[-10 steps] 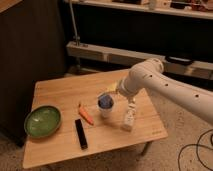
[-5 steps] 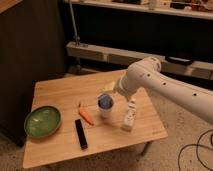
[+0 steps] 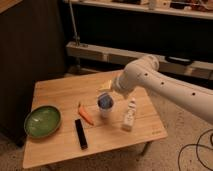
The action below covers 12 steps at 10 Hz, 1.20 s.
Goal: Place the pepper in the ceramic bowl
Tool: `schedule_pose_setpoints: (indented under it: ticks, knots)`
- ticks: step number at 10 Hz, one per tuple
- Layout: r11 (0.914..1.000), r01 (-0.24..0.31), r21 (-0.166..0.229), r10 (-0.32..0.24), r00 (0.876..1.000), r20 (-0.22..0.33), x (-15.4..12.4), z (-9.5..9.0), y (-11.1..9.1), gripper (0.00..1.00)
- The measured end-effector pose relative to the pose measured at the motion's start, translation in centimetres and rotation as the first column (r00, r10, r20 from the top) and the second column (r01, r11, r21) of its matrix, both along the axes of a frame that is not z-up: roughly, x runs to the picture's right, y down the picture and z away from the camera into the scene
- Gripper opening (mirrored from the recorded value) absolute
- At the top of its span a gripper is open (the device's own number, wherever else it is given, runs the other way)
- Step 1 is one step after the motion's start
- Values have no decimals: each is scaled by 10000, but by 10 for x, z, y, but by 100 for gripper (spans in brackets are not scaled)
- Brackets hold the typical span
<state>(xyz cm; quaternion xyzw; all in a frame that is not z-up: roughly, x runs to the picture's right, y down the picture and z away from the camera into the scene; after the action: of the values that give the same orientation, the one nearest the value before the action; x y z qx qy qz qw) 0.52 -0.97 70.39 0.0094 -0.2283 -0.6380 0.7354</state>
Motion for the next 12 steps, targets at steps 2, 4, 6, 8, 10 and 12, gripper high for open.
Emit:
schedule_pose_setpoints:
  ticks: [2,4,6,8,10,12]
  knots:
    - [9868,1402,808,-1445,9883,496,-49,-8,-17,80]
    - [9469,2970,1227,-3068,9492,700,-79,-10,-23,80]
    - [9150,3906,1013,-3984,9142,742,-100,0,-11,80]
    - [8759,4761,778,-4810,8744,644,-116,27,15,80]
    - [8365,5460,464,-5480,8336,694,-134,59,47,80]
    - [8049,5926,313,-5930,8015,766,-153,77,70,80]
